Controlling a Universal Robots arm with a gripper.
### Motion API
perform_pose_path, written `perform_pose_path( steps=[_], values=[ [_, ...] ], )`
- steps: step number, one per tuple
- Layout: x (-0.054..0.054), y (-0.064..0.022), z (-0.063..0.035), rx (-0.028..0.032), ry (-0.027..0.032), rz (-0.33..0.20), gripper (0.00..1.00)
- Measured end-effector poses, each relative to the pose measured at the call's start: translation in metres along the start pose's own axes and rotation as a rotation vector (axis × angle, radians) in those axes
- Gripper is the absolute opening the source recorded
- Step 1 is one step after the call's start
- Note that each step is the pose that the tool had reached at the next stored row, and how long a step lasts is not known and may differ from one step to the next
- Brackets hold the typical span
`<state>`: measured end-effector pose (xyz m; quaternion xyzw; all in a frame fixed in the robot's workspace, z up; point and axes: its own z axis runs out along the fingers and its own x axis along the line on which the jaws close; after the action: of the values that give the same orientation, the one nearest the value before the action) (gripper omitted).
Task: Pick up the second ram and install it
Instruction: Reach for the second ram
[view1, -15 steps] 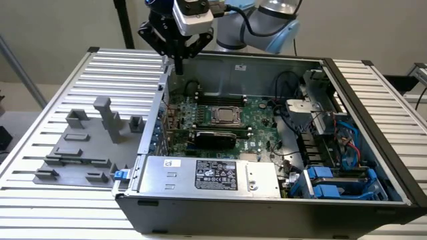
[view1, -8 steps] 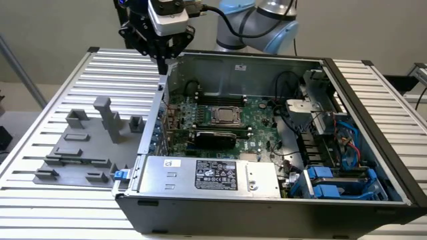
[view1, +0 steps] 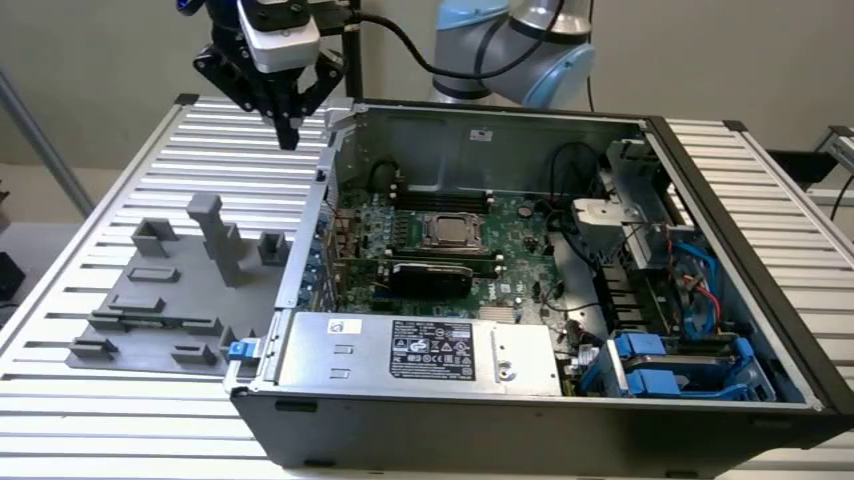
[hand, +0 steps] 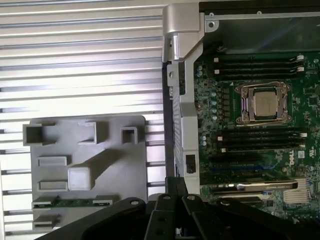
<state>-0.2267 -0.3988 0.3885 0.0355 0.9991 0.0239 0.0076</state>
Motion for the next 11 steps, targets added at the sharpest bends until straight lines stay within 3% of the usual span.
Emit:
perform_pose_path(
  steps=[11],
  values=[
    [0.050, -0.0040, 0.0034, 0.0011, 0.0070, 0.000, 0.11]
  ],
)
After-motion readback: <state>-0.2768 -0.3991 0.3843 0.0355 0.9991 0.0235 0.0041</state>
